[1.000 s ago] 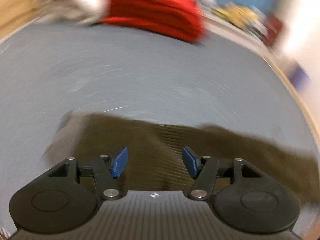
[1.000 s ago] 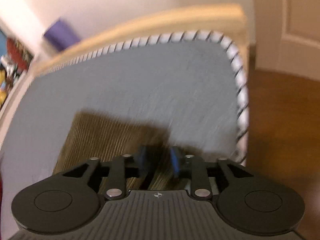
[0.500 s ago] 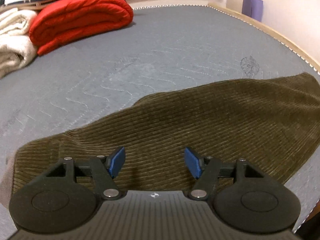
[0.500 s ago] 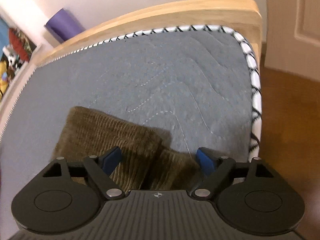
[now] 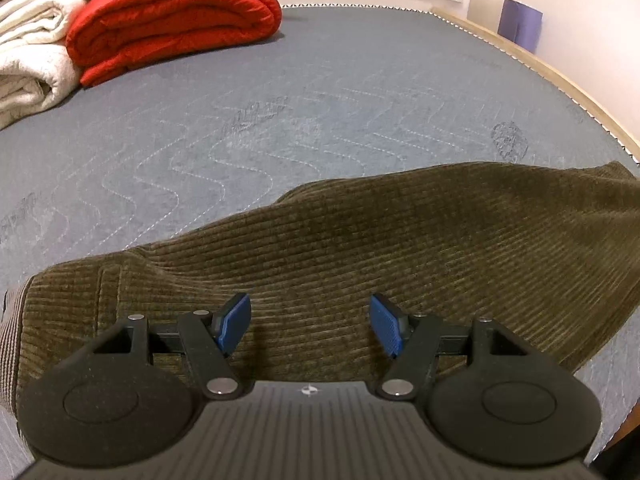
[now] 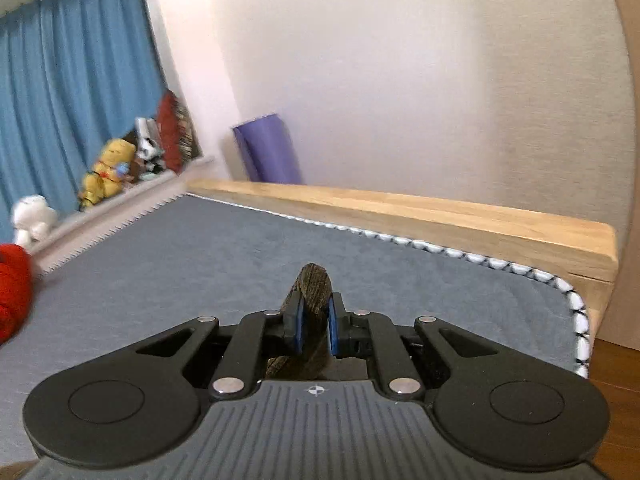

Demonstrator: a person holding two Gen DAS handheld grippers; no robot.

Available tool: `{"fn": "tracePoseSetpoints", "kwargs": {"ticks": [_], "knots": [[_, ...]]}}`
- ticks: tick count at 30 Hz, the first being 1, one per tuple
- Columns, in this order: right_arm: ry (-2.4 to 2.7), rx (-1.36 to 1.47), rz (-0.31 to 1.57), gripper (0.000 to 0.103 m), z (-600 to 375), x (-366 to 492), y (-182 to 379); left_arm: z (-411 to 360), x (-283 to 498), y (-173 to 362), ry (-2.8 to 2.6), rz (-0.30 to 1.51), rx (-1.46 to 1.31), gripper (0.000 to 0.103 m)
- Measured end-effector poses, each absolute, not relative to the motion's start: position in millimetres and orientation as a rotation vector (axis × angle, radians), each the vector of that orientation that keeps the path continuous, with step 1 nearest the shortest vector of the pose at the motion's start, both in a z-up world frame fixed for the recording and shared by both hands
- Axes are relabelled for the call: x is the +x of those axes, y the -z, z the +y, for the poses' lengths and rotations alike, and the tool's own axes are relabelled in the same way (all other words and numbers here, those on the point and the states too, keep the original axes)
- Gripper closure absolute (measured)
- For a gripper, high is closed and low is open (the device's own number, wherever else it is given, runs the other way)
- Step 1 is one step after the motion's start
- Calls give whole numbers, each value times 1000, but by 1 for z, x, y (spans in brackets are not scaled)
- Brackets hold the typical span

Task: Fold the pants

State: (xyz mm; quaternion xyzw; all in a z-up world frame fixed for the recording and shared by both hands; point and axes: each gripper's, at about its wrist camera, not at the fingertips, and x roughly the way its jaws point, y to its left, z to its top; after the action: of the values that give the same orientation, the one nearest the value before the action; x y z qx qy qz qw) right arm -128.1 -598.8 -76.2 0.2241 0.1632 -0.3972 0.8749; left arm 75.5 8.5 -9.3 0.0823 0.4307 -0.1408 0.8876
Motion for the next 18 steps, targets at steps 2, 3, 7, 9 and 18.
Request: {"fn": "tracePoseSetpoints", "kwargs": {"ticks": [2, 3, 7, 9, 18], "knots": [[877, 622, 396, 91, -610, -139, 90, 11, 75, 8, 289, 892, 166, 32], [886, 688, 404, 90, -612, -146, 94, 12, 75, 8, 286, 890, 165, 32], [909, 687, 378, 90, -593, -161, 80, 12, 74, 5, 290, 890, 158, 32], [951, 657, 424, 90, -588, -157, 81, 9, 74, 6, 298, 895, 164, 32], [1212, 643, 421, 71, -594, -169, 86, 2, 74, 9, 334, 918, 168, 32]]}}
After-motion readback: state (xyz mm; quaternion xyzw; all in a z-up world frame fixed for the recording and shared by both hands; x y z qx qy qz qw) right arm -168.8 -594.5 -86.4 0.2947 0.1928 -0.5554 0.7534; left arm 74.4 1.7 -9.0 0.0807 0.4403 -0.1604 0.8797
